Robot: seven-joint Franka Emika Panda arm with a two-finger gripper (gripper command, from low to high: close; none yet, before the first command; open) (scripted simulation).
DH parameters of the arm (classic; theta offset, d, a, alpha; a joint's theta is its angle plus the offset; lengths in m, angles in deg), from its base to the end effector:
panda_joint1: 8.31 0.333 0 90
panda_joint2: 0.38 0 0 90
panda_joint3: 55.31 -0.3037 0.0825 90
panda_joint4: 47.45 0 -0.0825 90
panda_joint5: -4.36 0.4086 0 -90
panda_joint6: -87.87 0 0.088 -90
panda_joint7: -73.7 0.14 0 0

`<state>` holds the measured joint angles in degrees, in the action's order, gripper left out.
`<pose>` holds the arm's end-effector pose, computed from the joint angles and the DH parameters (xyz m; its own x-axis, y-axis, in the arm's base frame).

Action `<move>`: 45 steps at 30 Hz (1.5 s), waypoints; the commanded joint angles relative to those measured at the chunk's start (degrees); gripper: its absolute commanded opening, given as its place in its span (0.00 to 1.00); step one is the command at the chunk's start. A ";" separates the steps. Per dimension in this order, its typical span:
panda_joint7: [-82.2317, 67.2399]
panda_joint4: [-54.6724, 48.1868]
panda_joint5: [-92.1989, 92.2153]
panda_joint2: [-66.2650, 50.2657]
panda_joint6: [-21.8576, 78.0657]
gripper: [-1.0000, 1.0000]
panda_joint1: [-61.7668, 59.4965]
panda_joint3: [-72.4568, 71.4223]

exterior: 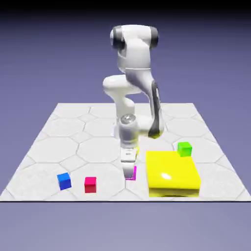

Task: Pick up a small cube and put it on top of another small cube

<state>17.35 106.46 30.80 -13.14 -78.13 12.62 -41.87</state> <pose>0.4056 0.0201 0.0940 0.7825 0.6210 0.0450 0.6226 -0.7816 -0.0390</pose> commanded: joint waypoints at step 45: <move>106.75 -10.96 -13.55 1.98 13.30 0.00 5.01 23.52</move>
<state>124.08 95.50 17.28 -11.16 -64.84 17.62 -18.36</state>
